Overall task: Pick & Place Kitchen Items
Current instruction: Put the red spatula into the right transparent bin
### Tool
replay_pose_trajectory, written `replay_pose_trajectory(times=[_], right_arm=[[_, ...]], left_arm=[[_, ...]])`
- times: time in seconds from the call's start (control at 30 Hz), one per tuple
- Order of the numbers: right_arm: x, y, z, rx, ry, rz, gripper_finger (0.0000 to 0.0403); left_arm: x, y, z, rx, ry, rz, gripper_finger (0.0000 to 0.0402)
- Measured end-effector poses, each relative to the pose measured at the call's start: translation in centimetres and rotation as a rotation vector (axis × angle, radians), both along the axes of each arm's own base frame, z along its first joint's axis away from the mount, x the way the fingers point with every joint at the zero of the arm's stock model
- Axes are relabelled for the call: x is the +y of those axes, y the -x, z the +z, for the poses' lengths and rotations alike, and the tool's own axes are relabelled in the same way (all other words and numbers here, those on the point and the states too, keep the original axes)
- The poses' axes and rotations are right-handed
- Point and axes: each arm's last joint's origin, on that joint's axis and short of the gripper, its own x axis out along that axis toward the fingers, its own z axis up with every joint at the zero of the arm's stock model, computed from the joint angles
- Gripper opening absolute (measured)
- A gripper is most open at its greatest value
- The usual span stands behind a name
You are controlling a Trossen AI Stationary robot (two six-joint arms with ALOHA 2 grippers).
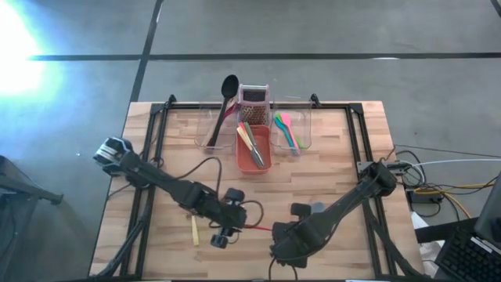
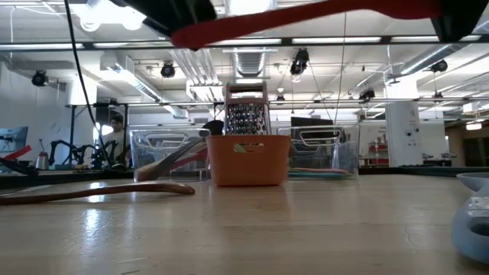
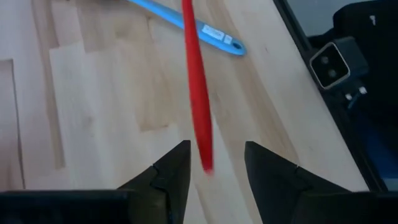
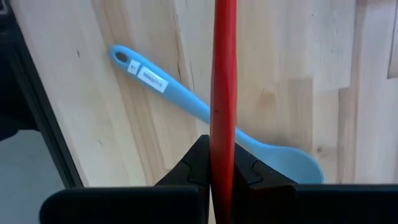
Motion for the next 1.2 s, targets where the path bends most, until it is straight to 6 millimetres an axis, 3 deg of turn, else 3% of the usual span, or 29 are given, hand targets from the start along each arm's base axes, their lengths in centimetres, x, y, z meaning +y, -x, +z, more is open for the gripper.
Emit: replay_pose_trajectory(times=[0.27, 0.73, 0.87, 1.0, 1.2], right_arm=[[-0.1, -0.2, 0.3, -0.023, 0.011, 0.005, 0.0011], [-1.7, -1.2, 0.3, -0.03, 0.025, 0.011, 0.0011], [-1.9, -1.4, 0.3, -0.03, 0.025, 0.014, 0.0011], [-1.9, -1.4, 0.3, -0.029, 0.025, 0.017, 0.0011], [-1.9, -1.4, 0.3, -0.028, 0.02, 0.017, 0.0011]], left_arm=[[1.3, -1.8, 0.1, 0.025, 0.01, 0.032, 0.0152], [2.4, -3.2, -1.3, 0.074, 0.077, 0.017, 0.0147], [2.5, -3.3, -1.3, 0.067, 0.079, 0.021, 0.0111], [2.9, -3.4, -1.3, 0.068, 0.08, 0.032, 0.0035], [2.9, -3.4, -1.3, 0.076, 0.09, 0.033, 0.0028]])
